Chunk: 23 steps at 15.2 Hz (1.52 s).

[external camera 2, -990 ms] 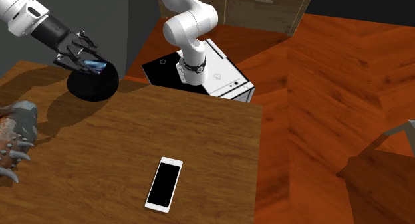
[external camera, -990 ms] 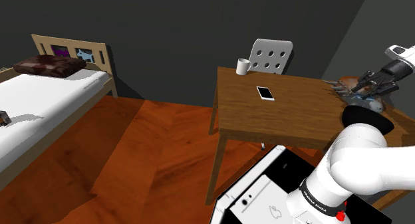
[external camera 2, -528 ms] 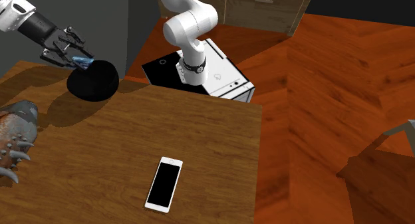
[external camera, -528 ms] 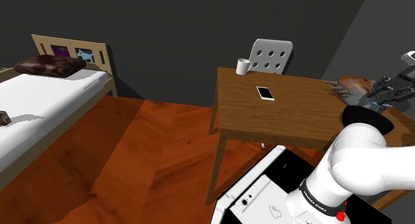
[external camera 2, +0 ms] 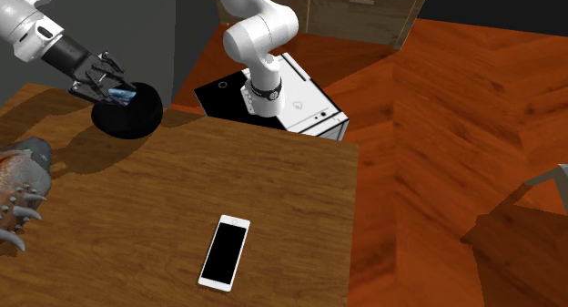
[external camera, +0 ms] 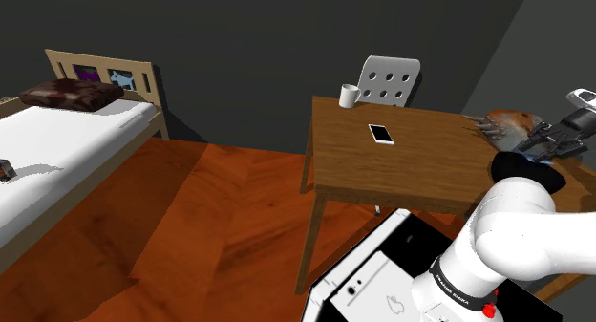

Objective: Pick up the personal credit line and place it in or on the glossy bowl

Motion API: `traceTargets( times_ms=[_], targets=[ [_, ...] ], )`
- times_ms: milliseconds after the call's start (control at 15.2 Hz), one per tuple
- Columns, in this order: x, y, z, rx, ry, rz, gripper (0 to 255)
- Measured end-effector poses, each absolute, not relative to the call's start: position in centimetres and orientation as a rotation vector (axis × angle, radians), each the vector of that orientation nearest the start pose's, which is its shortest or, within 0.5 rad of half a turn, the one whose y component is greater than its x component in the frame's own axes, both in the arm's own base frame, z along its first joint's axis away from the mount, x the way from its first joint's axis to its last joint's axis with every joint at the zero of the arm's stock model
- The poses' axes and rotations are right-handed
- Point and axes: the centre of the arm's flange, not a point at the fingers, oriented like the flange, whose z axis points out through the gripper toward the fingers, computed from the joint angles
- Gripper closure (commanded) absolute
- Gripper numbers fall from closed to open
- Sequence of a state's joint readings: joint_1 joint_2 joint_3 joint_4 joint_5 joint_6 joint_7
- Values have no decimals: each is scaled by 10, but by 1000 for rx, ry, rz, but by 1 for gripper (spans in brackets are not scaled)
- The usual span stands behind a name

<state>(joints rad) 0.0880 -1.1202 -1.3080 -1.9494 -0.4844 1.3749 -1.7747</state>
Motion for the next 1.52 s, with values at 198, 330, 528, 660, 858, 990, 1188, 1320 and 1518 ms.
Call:
traceTargets(
  times_ms=[198,330,528,660,858,990,1188,1320,1518],
  targets=[
    [-39,-493,439,-2577,-1120,-777,255],
    [-39,-495,428,-2577,-1120,-776,255],
    [-39,-494,419,-2577,-1120,-777,255],
    [-39,-494,419,-2577,-1120,-777,255],
    [-39,-494,418,-2577,-1120,-777,0],
    [-39,-494,418,-2577,-1120,-777,0],
    [-39,-494,418,-2577,-1120,-777,0],
    [-40,-496,423,-2577,-1120,-777,0],
    [-53,-509,451,-2578,-1120,-776,0]
  ],
)
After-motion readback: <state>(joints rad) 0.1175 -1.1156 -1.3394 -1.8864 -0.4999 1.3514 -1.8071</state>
